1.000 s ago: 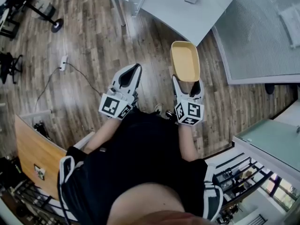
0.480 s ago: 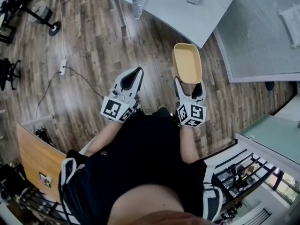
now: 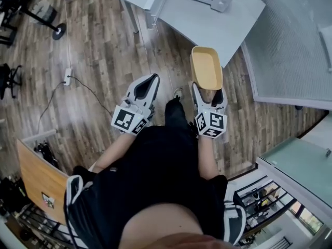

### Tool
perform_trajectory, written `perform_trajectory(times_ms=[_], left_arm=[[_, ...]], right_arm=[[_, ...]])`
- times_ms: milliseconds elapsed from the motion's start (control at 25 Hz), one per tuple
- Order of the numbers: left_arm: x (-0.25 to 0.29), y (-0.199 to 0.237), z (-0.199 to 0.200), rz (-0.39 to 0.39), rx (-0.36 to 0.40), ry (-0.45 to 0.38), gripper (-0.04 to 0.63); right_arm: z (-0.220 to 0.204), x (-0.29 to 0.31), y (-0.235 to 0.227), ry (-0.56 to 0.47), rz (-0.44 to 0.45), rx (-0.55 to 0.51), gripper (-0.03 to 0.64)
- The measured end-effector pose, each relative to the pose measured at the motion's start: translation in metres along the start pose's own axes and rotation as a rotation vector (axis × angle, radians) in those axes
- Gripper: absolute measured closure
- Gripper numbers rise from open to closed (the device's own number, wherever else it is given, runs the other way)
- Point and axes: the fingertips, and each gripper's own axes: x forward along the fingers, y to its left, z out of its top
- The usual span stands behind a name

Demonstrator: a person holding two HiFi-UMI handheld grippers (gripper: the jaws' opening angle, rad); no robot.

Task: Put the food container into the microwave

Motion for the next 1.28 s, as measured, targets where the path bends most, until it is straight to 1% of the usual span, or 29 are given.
perform_trajectory(times_ms=[280, 400, 520, 640, 760, 880, 1000, 1120, 1280], left_arm=[[0.132, 0.028, 0.001, 0.05, 0.019, -0.022, 0.569], [0.174, 0.037, 0.006, 0.072, 0.031, -0.038, 0.569], [0.212, 0.049, 0.01, 0.08, 0.036, -0.049, 0.569], [0.242, 0.066, 0.011, 0.089, 0.03, -0.06, 0.569], [0.27, 0.091, 0.009, 0.092, 0.04, -0.069, 0.569], [0.303, 0.12, 0.0, 0.087, 0.045, -0.058, 0.569], [0.335, 0.146, -0.005, 0.082, 0.048, -0.04, 0.569], [0.368, 0.172, -0.006, 0.079, 0.05, -0.04, 0.569], [0.398, 0.201, -0.013, 0.09, -0.001, -0.02, 0.569]], right_arm=[[0.038, 0.13, -0.069, 0.022, 0.094, -0.044, 0.167], [0.055, 0.18, -0.089, 0.029, 0.136, -0.06, 0.167], [0.064, 0.236, -0.106, 0.04, 0.15, -0.068, 0.167], [0.057, 0.296, -0.12, 0.075, 0.147, -0.055, 0.167], [0.055, 0.359, -0.13, 0.078, 0.132, -0.06, 0.167], [0.057, 0.424, -0.137, 0.074, 0.112, -0.081, 0.167], [0.053, 0.488, -0.143, 0.095, 0.096, -0.088, 0.167], [0.045, 0.554, -0.152, 0.114, 0.074, -0.098, 0.167], [0.019, 0.625, -0.156, 0.167, 0.043, -0.103, 0.167]])
